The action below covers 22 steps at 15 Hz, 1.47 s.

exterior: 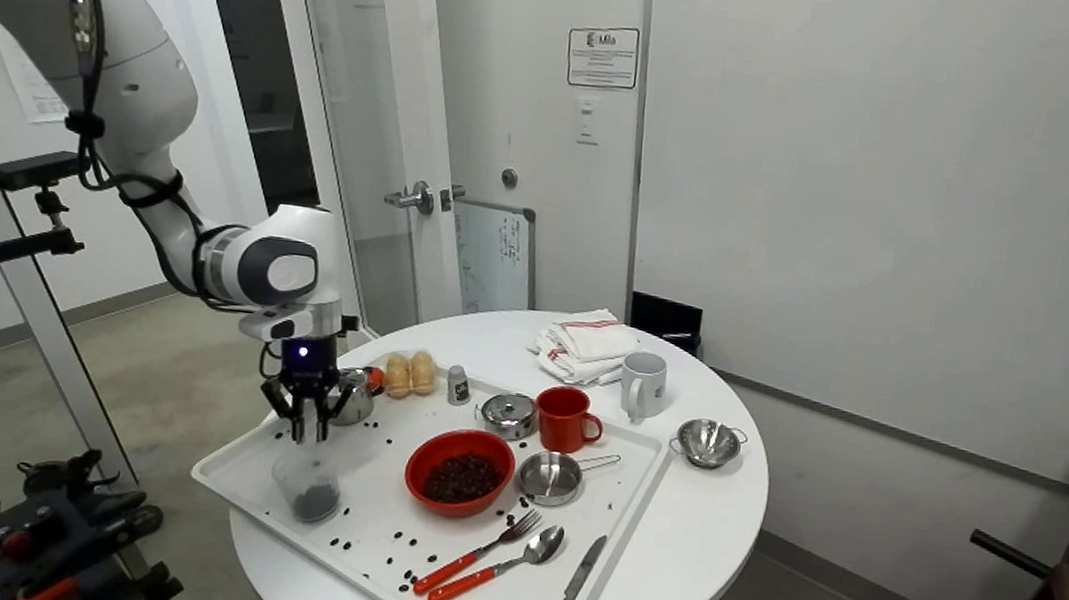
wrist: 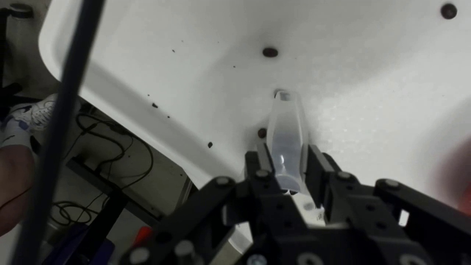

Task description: Pour the contents of the clear jug into the red bowl

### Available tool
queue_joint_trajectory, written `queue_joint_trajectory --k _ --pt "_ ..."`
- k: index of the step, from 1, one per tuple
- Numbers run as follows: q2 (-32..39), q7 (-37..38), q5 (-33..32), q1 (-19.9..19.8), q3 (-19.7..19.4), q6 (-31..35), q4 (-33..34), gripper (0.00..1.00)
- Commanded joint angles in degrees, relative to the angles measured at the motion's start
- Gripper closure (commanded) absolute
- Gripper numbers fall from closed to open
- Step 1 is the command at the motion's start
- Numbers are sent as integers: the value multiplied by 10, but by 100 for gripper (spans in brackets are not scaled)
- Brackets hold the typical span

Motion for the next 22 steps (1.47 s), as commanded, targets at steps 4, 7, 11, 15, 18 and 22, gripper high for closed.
queue_joint_trajectory --k 4,7,11,15,18,22 --pt "-36 -61 -13 -53 40 -54 23 89" --pt "-36 -74 -19 -63 39 -93 51 89" --pt "-21 -87 -30 -84 32 -166 110 89" --pt "-2 -120 -45 -111 32 -216 162 89" --pt "12 -197 -43 -134 44 -235 188 89" --pt "25 -325 -50 -146 50 -221 190 89"
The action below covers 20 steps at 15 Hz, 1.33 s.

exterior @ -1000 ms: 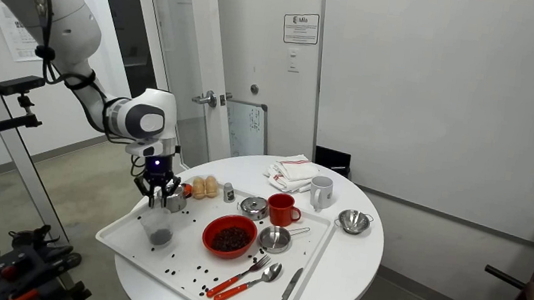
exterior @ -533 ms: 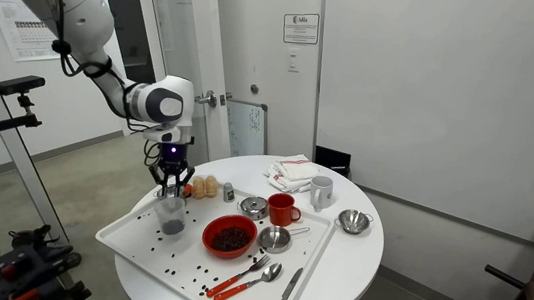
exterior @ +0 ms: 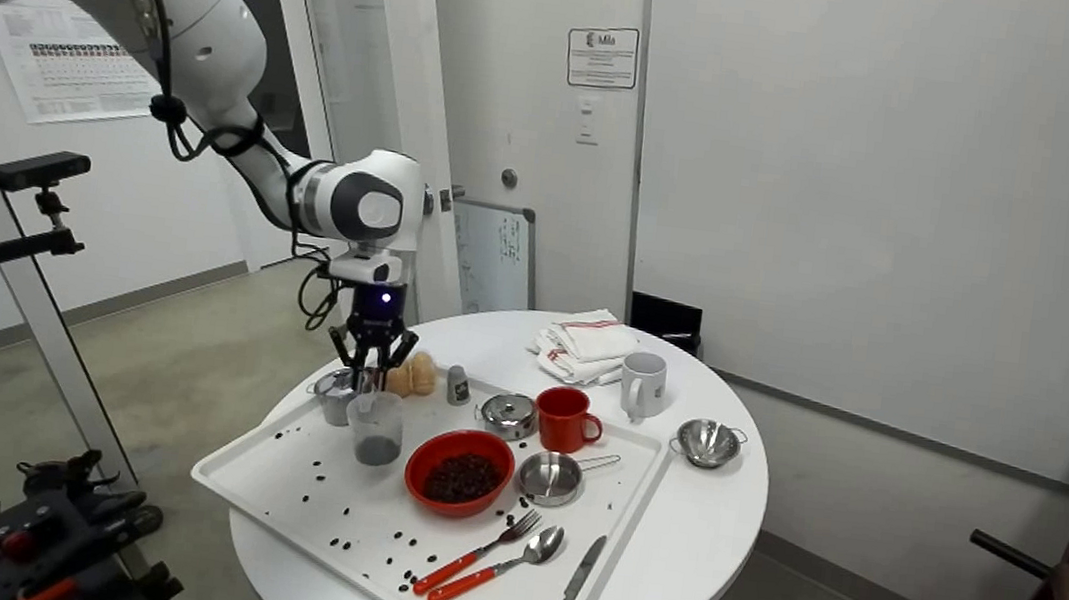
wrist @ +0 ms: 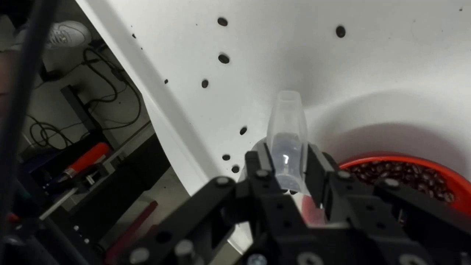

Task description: Pour the contents of the clear jug into the red bowl

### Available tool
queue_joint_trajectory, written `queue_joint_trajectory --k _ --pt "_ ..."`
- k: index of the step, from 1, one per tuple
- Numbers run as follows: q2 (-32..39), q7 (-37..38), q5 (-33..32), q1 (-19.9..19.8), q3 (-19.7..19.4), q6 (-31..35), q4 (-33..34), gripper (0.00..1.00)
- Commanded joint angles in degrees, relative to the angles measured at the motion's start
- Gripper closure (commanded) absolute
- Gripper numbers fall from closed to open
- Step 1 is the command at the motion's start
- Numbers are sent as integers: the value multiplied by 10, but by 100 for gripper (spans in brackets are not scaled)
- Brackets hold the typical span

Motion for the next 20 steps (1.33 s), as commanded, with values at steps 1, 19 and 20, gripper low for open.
queue_joint_trajectory --k 1,19,20 --pt "17 -108 -16 -14 10 3 14 89" --pt "2 -326 75 -52 24 30 -20 88" --pt "1 -341 84 -59 24 28 -20 88"
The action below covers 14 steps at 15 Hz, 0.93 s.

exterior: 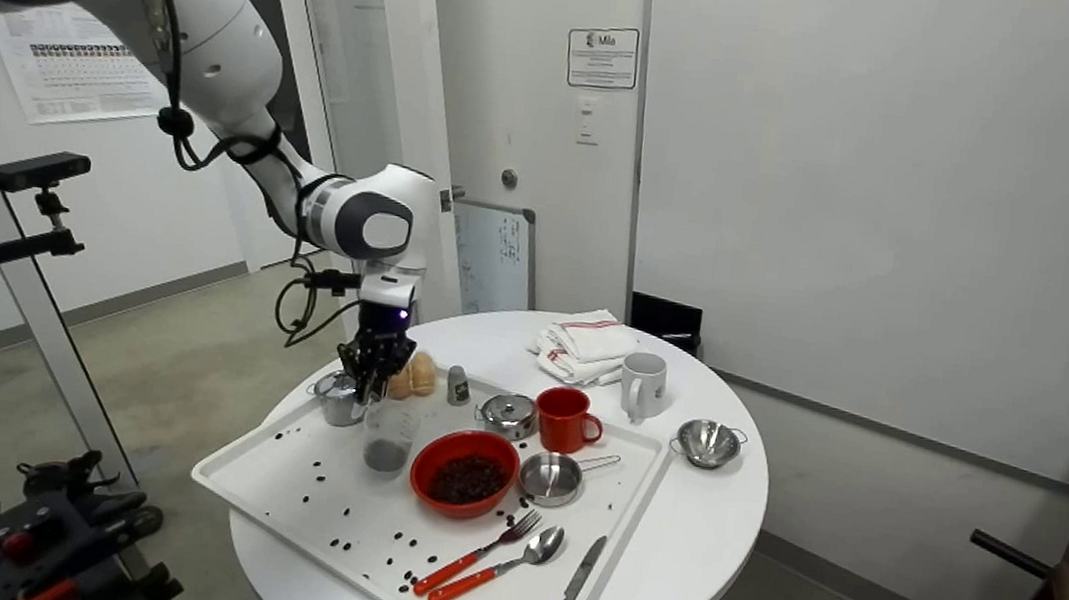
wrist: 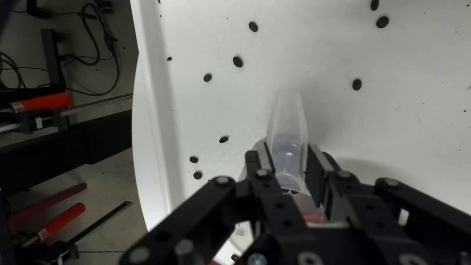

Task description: Pour the contents of the clear jug into the red bowl

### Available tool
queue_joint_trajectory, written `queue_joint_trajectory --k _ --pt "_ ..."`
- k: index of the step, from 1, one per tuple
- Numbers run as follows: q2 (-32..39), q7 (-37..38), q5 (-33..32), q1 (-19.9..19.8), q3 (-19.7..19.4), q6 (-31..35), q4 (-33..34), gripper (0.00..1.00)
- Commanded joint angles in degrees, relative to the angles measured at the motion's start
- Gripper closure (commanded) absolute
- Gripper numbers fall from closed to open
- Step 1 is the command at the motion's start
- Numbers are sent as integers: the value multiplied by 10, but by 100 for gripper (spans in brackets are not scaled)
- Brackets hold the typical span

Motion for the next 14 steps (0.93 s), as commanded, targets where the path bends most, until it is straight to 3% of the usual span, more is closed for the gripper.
queue_joint_trajectory --k 1,8,10,11,13,14 --pt "-10 -65 41 -32 7 -8 -7 88" --pt "-20 -154 104 -66 10 -16 -13 88" --pt "-27 -150 113 -58 4 -14 -18 89" --pt "-5 -140 100 -49 -7 -11 1 73" --pt "-7 -140 104 -49 -6 -11 1 73" --pt "-8 -140 104 -49 -6 -11 1 89"
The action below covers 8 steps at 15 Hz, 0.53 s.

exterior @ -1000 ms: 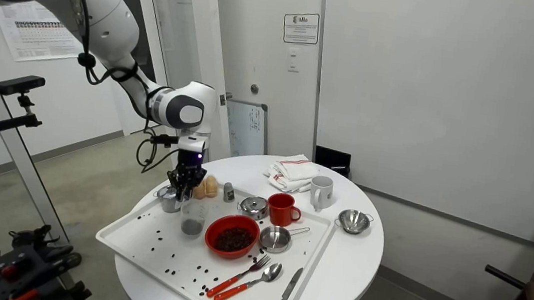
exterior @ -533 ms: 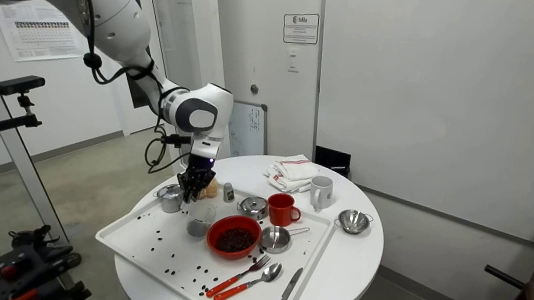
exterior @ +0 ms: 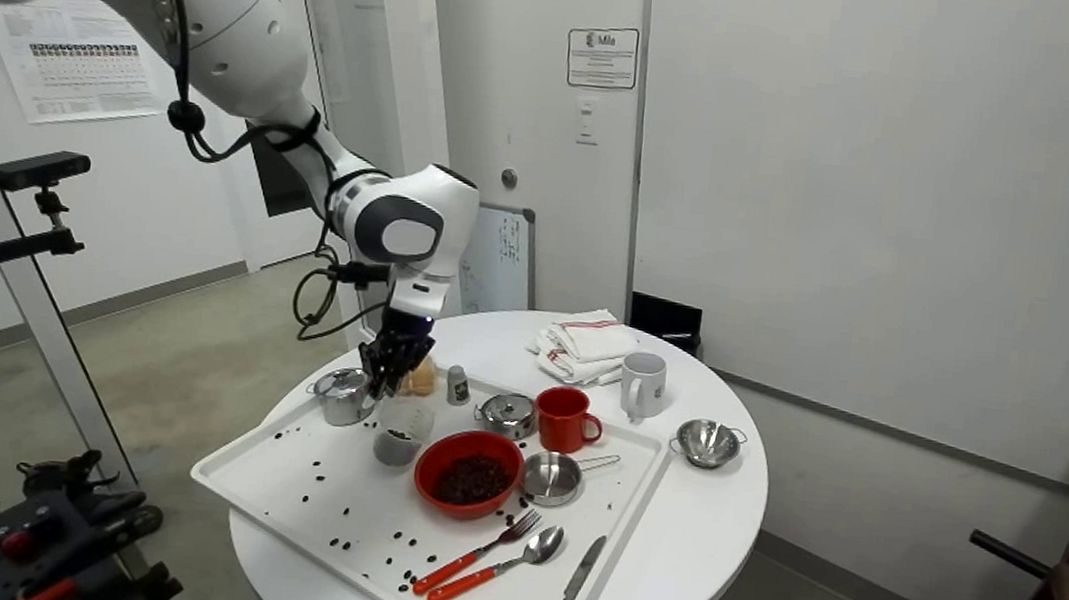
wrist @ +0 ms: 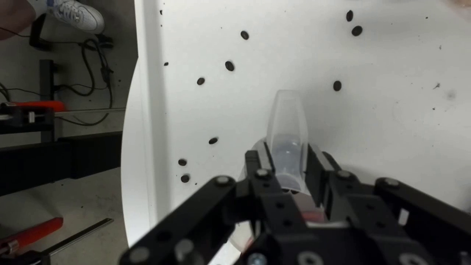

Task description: Pour the contents of the clear jug into the red bowl

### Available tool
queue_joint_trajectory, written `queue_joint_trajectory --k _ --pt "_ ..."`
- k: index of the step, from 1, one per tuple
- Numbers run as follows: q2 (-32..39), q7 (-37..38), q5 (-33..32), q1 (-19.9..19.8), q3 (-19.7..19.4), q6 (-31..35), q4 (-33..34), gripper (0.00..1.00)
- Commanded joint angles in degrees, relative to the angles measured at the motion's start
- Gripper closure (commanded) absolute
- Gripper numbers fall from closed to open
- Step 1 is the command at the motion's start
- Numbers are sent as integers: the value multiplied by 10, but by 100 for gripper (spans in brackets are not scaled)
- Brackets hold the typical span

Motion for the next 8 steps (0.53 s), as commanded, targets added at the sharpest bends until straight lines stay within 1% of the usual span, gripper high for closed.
queue_joint_trajectory --k 1,3,5,8 --pt "4 -11 8 6 -6 -10 7 89" --pt "0 -38 29 -15 5 -33 16 89" --pt "-14 -37 42 -18 2 -44 17 89" --pt "-47 -34 56 -21 -3 -35 1 89"
